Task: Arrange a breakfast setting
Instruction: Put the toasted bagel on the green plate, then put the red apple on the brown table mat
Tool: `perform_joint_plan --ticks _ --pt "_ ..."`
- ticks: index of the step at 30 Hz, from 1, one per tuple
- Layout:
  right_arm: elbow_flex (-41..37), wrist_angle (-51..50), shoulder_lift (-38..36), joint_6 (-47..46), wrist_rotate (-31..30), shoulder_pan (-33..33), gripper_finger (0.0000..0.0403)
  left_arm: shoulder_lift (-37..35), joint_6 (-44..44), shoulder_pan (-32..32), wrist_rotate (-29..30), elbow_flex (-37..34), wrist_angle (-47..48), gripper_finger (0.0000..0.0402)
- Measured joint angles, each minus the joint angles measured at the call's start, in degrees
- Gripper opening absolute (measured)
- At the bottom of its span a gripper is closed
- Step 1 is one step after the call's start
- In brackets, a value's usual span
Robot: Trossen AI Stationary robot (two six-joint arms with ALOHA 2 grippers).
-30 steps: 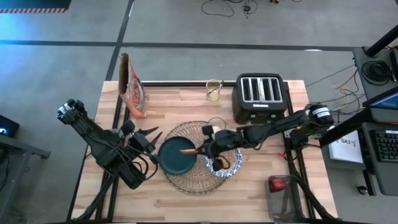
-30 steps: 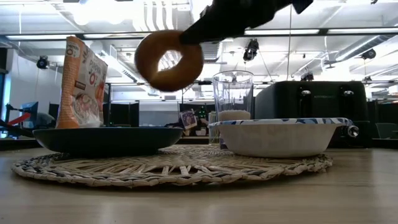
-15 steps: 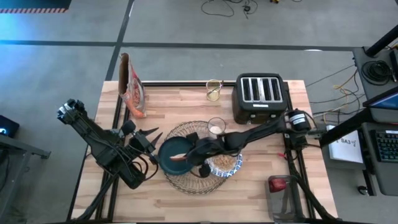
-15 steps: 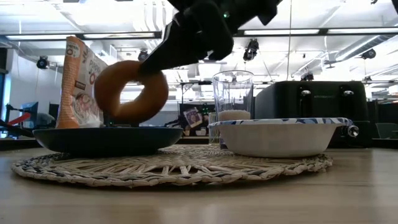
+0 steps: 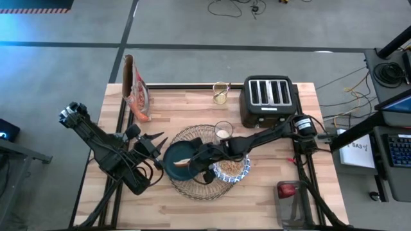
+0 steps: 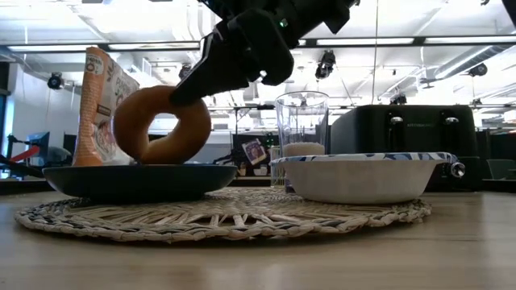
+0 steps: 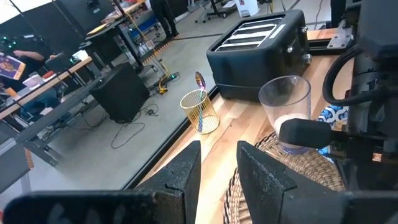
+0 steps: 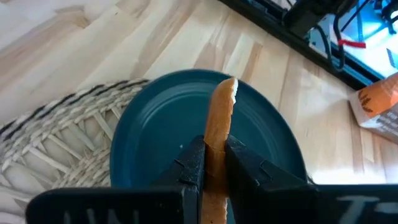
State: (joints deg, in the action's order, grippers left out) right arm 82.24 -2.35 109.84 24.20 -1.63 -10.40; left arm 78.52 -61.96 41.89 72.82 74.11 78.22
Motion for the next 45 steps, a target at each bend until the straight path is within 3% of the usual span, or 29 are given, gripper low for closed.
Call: perform_joint_plan --ticks 30,34,39,45 --pt "0.8 0.1 -0.5 4.3 0.0 1.6 0.0073 0.0 0.0 0.0 0.1 0.0 -0.1 0.0088" --pt "4.0 -6.8 -2.1 1.0 0.0 1.4 0.0072 0.0 -0.2 0.0 0.1 0.0 -0.2 0.0088" --pt "9.9 -27.5 -3.6 -13.6 0.5 1.1 0.0062 0.0 -0.2 0.0 0.1 0.0 -0.5 0.0088" --pt "11.8 -48.2 -5.5 -23.6 5.4 -2.3 0.0019 0.0 0.0 0.0 0.1 0.0 -0.5 0.0088"
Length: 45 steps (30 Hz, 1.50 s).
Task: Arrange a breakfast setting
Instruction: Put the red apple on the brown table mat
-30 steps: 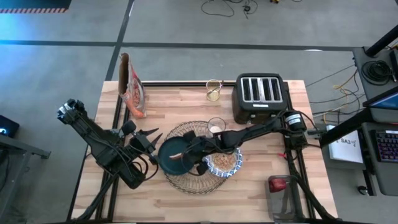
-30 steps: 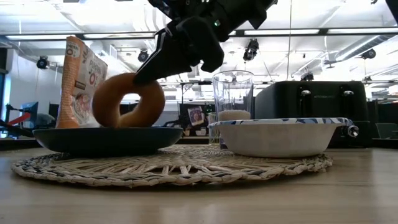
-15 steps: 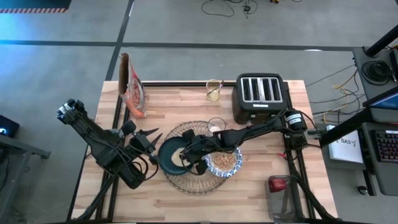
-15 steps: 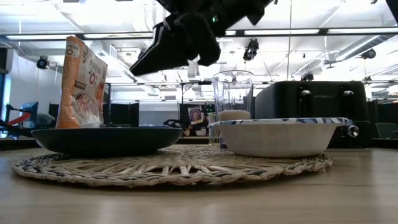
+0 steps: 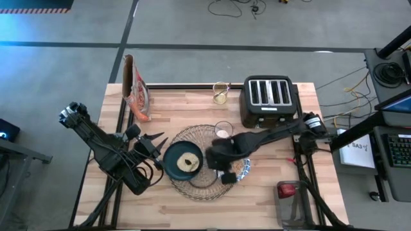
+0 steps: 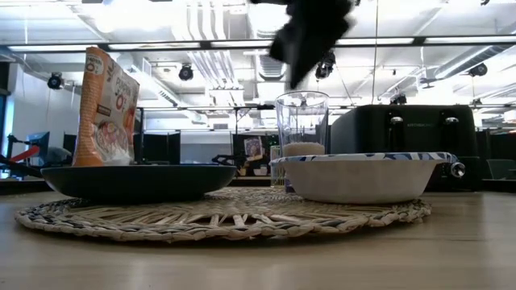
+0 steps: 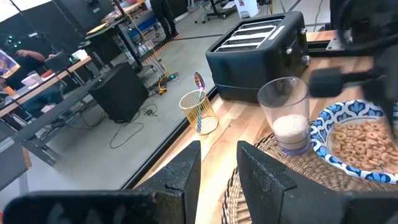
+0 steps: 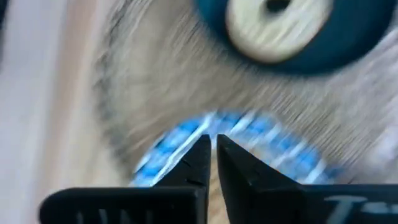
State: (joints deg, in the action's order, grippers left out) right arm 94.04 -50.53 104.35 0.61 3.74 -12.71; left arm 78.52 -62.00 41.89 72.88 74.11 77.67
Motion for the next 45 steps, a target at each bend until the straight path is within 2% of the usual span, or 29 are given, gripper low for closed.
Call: perform_joint_plan --ticks 6,9,16,22,25,29,35,40,45 --pt "-1.1 -11.4 -3.5 -22.7 0.1 -4.8 0.0017 0.0 0.0 0.0 -0.5 0.0 0.0 0.0088" --pt "-2.5 -15.9 -6.1 -35.3 -3.0 -8.4 0.0029 0.0 0.0 0.0 -2.3 0.0 0.1 0.0088" --pt "-7.2 -27.0 -12.5 -62.2 -3.1 -20.5 0.0085 0.0 2.0 -0.1 -2.6 0.0 0.3 0.0088" --pt "-13.6 -26.3 -17.0 -81.9 -0.2 -31.4 0.0141 0.0 1.1 -0.1 -1.5 0.0 0.3 0.0088" --pt "-16.3 -23.3 -17.8 -84.1 -0.1 -35.5 0.0166 0.0 1.1 -0.2 -0.8 0.0 0.3 0.0088" --pt "-19.6 -19.4 -18.0 -81.9 2.3 -39.3 0.0192 0.0 1.1 -0.2 -0.3 0.0 0.2 0.0088" --pt "-24.8 -18.1 -18.0 -80.7 6.3 -44.7 0.0203 0.0 0.6 -0.2 -0.3 0.5 -0.1 0.0088" --pt "-28.1 -17.5 -18.0 -78.9 2.2 -48.2 0.0203 0.0 0.0 -0.2 -0.3 2.1 -0.2 0.0088" --pt "-32.8 -17.3 -18.0 -74.7 1.7 -50.1 0.0203 0.0 0.1 -0.2 0.0 4.4 -0.2 0.0088"
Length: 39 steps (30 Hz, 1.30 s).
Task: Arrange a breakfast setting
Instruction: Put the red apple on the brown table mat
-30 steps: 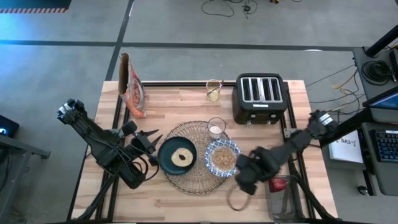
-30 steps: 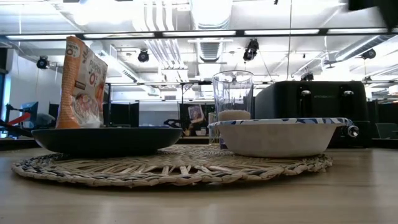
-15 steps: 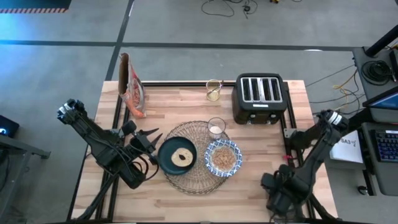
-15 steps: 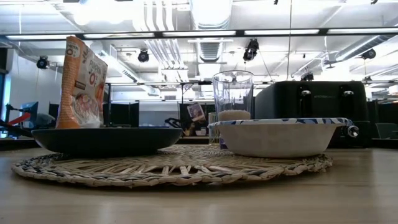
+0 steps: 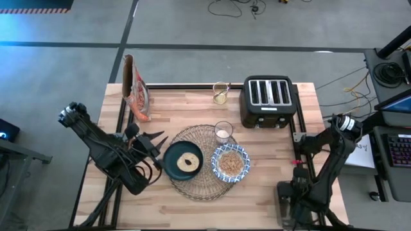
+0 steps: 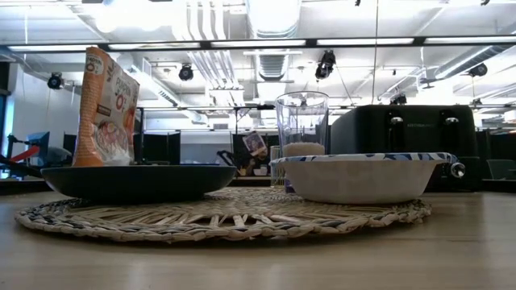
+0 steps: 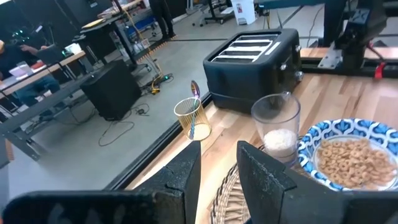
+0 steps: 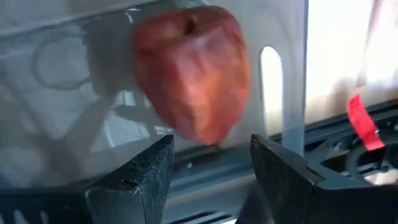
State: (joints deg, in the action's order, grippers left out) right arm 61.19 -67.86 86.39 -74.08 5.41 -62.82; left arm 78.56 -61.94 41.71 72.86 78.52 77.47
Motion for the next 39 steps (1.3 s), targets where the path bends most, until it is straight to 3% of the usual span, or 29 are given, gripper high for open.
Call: perform_joint_plan --ticks 6,15,31,39 --pt "-3.6 5.4 0.0 7.3 0.4 -0.1 0.0203 0.0 1.4 0.0 0.1 2.5 -0.1 0.0088" --pt "-1.6 5.6 -0.1 12.1 -0.5 -0.3 0.0203 0.0 1.5 -0.2 0.2 3.5 0.0 0.0088" --pt "0.7 5.6 -0.1 8.2 -2.5 -0.3 0.0203 0.0 2.9 -0.3 0.2 3.5 -0.1 0.0088" --pt "2.4 5.5 -0.1 -1.0 -2.4 -0.3 0.0203 0.0 2.8 -0.3 0.2 3.4 -0.2 0.0088"
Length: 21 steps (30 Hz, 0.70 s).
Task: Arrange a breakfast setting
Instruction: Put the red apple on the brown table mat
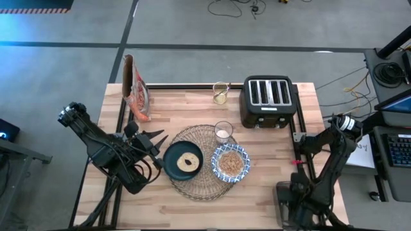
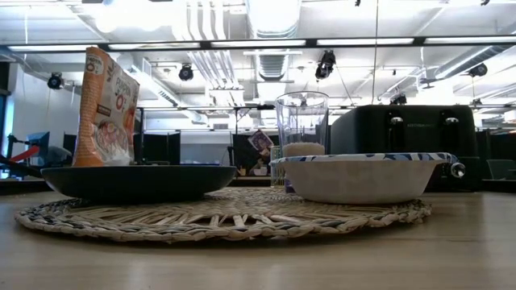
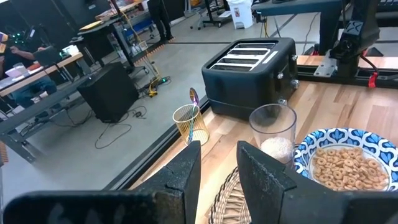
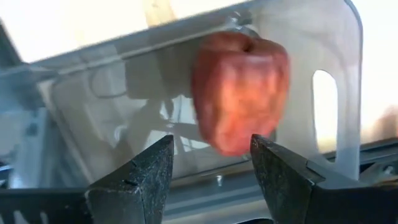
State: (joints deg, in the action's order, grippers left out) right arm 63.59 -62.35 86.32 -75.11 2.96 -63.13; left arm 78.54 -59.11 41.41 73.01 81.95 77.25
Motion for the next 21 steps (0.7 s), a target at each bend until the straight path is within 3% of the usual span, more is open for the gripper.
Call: perform_joint_plan --ticks 7,21 --pt "2.4 0.1 0.0 -0.7 0.0 0.0 0.0203 0.0 -0.1 0.0 0.0 0.0 -0.2 0.0088" --pt "1.1 -0.3 0.0 -11.1 0.5 1.3 0.0203 0.1 -0.3 0.0 -0.1 0.0 -0.6 0.0088"
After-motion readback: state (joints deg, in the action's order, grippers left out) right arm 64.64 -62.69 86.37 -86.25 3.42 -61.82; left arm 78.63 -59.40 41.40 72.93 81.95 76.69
